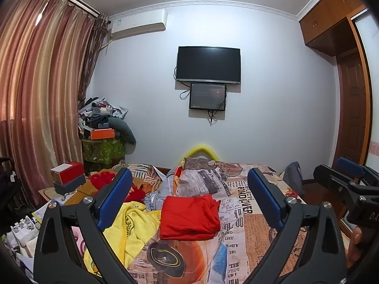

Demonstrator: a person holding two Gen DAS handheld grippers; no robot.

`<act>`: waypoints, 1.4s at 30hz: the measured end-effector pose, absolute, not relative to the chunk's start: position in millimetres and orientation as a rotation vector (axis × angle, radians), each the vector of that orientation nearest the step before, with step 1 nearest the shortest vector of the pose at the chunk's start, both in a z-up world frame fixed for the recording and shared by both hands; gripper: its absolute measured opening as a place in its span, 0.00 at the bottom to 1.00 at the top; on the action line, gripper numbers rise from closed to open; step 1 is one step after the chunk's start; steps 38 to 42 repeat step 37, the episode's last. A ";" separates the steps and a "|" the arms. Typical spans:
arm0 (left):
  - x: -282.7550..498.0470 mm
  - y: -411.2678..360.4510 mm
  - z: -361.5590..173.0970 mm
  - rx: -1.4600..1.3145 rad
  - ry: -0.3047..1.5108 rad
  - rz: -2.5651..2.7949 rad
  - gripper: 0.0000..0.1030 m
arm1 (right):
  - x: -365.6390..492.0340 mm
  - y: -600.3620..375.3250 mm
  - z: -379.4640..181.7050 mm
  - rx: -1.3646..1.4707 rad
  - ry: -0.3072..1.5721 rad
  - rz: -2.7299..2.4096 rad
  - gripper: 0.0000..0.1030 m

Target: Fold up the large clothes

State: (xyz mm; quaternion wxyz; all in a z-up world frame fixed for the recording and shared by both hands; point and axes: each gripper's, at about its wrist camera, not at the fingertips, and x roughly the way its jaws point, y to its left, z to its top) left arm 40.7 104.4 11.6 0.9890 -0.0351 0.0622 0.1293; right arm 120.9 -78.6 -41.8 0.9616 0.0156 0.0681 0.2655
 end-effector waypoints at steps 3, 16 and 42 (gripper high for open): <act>40.7 101.1 10.5 -0.067 0.125 0.260 0.97 | 120.7 -79.8 -41.8 0.036 0.138 0.539 0.98; 41.4 96.6 10.3 -0.069 0.136 0.228 0.97 | 120.8 -81.2 -41.9 0.040 0.142 0.533 0.98; 39.0 98.5 11.4 -0.083 0.152 0.227 0.97 | 125.6 -82.9 -43.4 0.059 0.168 0.521 0.98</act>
